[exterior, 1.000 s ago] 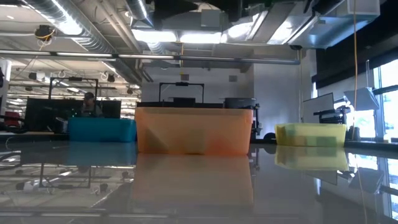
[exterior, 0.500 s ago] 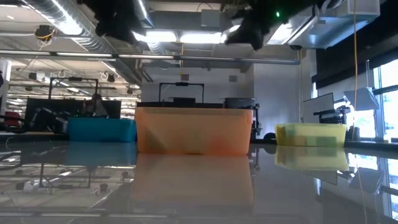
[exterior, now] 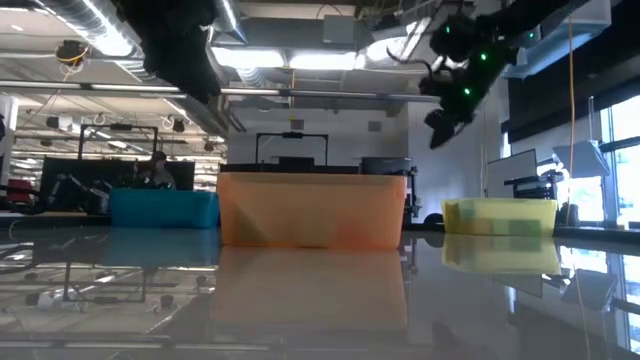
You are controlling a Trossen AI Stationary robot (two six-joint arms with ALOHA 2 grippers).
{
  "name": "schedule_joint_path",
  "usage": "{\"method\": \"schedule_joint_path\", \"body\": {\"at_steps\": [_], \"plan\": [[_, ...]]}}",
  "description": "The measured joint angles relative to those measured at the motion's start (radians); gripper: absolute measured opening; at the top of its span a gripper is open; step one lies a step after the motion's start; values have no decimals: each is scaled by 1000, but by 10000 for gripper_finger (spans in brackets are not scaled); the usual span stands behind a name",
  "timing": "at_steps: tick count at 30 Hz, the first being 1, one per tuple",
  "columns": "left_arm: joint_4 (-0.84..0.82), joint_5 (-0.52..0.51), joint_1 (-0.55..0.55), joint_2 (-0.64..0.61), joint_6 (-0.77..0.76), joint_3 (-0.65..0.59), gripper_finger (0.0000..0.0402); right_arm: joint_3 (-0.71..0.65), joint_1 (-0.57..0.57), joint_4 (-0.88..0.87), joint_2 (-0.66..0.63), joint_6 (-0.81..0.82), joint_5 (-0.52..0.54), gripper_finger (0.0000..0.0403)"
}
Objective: Sort blocks by size
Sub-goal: Put the brown cube block into the yellow bin
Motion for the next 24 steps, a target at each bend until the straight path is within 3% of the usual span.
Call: {"method": "schedule_joint_path", "body": {"at_steps": [9, 16, 20, 24], "plan": [[2, 0, 1, 29, -2, 0, 246, 0, -247, -145, 90, 195, -165, 136], [3, 0, 0, 29, -10, 0, 246, 0, -334, -234, 181, 263, -255, 141], [3, 1, 0, 29, -32, 0, 247, 0, -330, -240, 205, 261, -245, 171], [2, 1, 0, 29, -63, 0, 247, 0, -330, -244, 209, 259, -244, 226]]}}
